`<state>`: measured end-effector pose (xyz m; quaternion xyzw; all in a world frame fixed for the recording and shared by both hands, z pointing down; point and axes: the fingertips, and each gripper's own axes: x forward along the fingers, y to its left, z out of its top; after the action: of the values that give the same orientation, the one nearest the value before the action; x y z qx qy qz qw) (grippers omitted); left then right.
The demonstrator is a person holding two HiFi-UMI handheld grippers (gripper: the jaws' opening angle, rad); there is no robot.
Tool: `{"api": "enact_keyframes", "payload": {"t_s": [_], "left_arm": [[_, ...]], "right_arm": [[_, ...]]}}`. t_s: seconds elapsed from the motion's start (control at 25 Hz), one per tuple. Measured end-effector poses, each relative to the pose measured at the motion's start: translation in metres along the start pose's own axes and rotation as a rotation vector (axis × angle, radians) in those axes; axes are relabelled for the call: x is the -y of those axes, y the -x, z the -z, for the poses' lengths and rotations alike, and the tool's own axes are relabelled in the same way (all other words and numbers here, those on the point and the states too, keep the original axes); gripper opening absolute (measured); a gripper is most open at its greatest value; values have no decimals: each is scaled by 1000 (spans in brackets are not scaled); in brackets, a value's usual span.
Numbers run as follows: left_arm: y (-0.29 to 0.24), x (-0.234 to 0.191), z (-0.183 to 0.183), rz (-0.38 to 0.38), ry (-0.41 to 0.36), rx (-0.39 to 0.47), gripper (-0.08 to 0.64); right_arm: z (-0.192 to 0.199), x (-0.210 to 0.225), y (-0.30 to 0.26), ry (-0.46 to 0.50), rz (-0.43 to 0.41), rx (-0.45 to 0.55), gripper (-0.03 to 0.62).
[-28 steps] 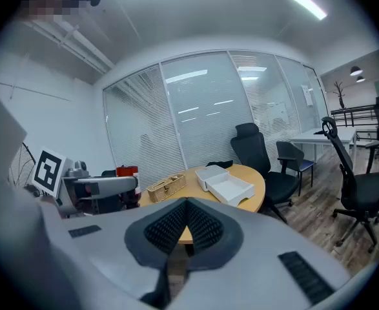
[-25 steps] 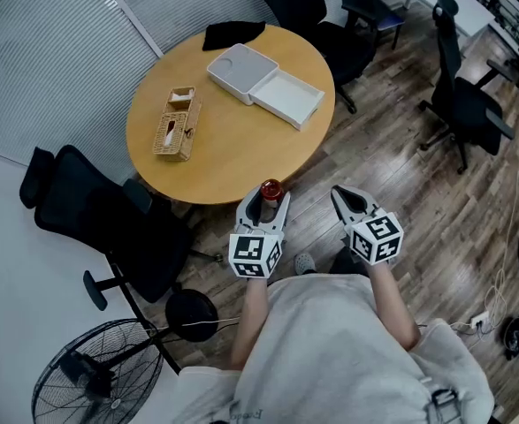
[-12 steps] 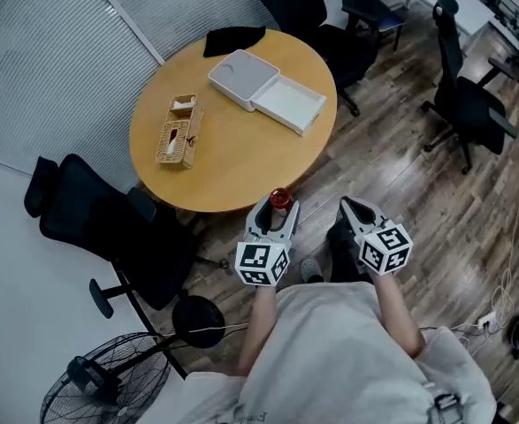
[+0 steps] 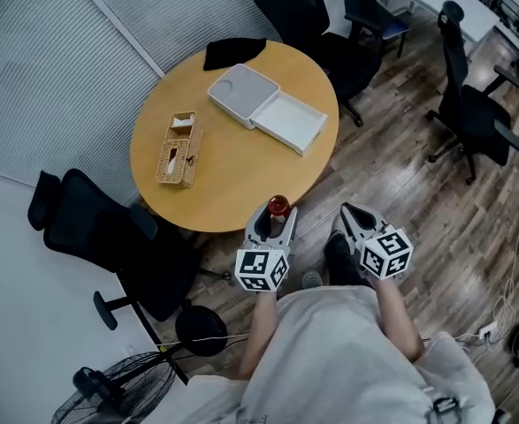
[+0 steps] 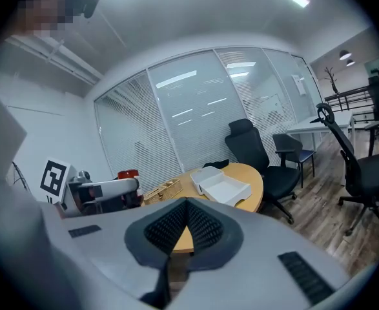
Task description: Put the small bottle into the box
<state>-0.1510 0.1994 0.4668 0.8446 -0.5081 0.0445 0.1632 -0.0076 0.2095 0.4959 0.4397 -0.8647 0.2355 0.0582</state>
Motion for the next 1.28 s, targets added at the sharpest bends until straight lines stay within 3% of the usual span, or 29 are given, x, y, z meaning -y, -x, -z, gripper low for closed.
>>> {"api": "enact_keyframes", "payload": {"t_s": [0.68,0.84,0.92,1.0,1.28], "left_arm": [[-128,-48,-61,-57,-4,17,236],[-168,-62,-104,-114,-100,67,236],[-187,-65,-130,-130,-138,105,236],[-205,-70,-148,-140,-126,140,236],[-236,-75,-139,-201,-83,132,236]], "right_arm": [[-88,94,-96,18,4,6,17],[-157,119,-133,229,44,63,17],[-194,128,-151,230,25,118,17],[-217,138,-165,204,14,151,17],[-202,173,-174,133,-34,110,17]]}}
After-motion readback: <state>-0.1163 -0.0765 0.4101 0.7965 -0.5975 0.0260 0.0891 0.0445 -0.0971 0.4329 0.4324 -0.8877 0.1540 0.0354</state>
